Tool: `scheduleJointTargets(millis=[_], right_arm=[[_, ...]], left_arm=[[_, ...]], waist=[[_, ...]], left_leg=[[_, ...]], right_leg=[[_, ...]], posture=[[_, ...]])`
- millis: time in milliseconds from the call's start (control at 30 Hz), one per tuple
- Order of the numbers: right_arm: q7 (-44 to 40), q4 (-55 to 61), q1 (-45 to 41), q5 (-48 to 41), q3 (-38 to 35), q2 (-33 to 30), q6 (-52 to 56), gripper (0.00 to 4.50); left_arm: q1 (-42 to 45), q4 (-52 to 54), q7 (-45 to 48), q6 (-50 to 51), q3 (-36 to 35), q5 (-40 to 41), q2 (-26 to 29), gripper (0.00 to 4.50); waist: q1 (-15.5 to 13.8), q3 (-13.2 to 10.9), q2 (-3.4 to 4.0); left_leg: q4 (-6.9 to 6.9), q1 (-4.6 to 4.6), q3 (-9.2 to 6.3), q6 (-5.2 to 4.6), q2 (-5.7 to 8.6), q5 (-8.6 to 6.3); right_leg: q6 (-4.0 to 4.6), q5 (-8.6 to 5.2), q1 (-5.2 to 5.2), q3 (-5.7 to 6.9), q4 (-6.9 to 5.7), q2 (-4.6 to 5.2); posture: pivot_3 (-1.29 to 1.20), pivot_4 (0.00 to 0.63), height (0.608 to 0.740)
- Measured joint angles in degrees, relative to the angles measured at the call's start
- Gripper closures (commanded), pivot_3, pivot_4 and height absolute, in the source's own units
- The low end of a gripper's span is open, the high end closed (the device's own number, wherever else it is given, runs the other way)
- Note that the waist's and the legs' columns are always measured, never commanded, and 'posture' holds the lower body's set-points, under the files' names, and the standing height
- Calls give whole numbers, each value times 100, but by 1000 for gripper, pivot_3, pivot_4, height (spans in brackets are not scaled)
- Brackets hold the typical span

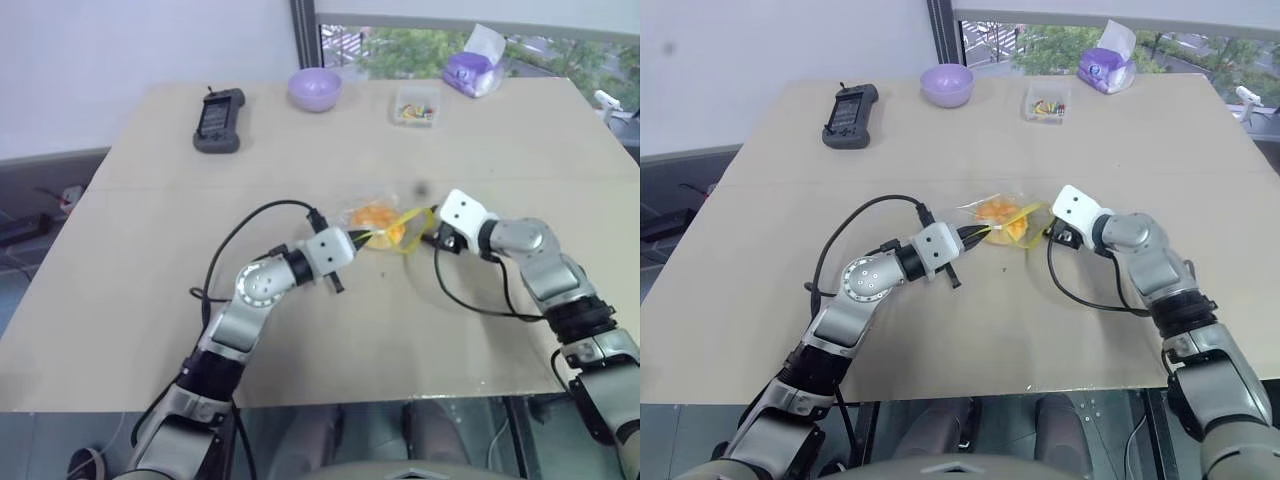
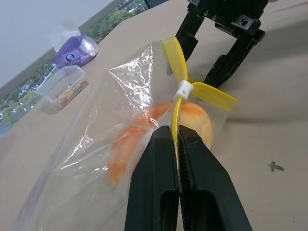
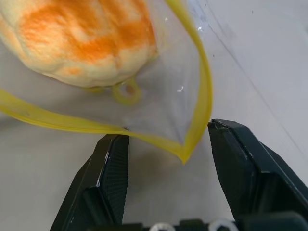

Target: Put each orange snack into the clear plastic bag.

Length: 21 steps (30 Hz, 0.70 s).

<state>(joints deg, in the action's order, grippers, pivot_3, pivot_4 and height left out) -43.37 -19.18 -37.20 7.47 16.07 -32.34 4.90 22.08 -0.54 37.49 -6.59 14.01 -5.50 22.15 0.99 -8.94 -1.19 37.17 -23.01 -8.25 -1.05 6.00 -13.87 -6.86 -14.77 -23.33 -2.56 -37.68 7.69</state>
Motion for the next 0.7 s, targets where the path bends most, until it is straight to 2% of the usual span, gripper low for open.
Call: scheduleJointTargets(millis=[33, 67, 100, 133, 167, 500, 700], right_arm=[[-5, -35, 0, 13, 0, 14, -63, 2733], [-9, -79, 0, 30, 0, 24, -139, 3349], [-12, -98, 0, 37, 0, 24, -163, 3585], [-16, -108, 0, 43, 0, 25, -192, 4109], [-23, -122, 0, 48, 0, 25, -236, 4445], [278, -320, -56, 202, -131, 30, -387, 4445], [392, 24, -302, 137, -531, -327, -391, 4445]], left_arm=[[0, 0, -1, 0, 0, 0, 0, 4500], [0, 0, -2, 0, 0, 0, 0, 4500], [0, 0, -3, 0, 0, 0, 1, 4500], [-1, 0, -3, 0, 0, 0, 1, 4500], [-1, 0, -3, 0, 0, 0, 1, 4500], [-2, 0, -56, 0, -19, -5, 11, 4500], [549, -235, -734, -2, -278, -186, -95, 4500]], waist=[[0, 0, 0], [0, 0, 0], [0, 0, 0], [1, 0, 0], [2, 0, 0], [-1, 0, 0], [-19, -2, 1]], left_leg=[[0, 0, 0, 0, 0, 0], [0, 0, 0, 0, 0, 0], [0, 0, 0, 0, 0, 0], [0, 0, 0, 0, 0, 0], [0, 0, 0, 0, 0, 0], [0, 0, 0, 0, 0, 0], [1, -2, -2, 0, 2, 0]], right_leg=[[0, 0, 0, 0, 0, 0], [0, 0, 0, 0, 0, 0], [0, 0, 0, 0, -1, 0], [0, 0, 0, 0, -1, 0], [0, 0, 0, 0, -1, 0], [0, 0, 0, 0, -1, 0], [0, 0, -1, 1, -1, 0]], posture=[[0, 150, 740], [0, 150, 740], [0, 150, 740], [0, 150, 740], [0, 150, 740], [0, 150, 740], [0, 150, 740]])
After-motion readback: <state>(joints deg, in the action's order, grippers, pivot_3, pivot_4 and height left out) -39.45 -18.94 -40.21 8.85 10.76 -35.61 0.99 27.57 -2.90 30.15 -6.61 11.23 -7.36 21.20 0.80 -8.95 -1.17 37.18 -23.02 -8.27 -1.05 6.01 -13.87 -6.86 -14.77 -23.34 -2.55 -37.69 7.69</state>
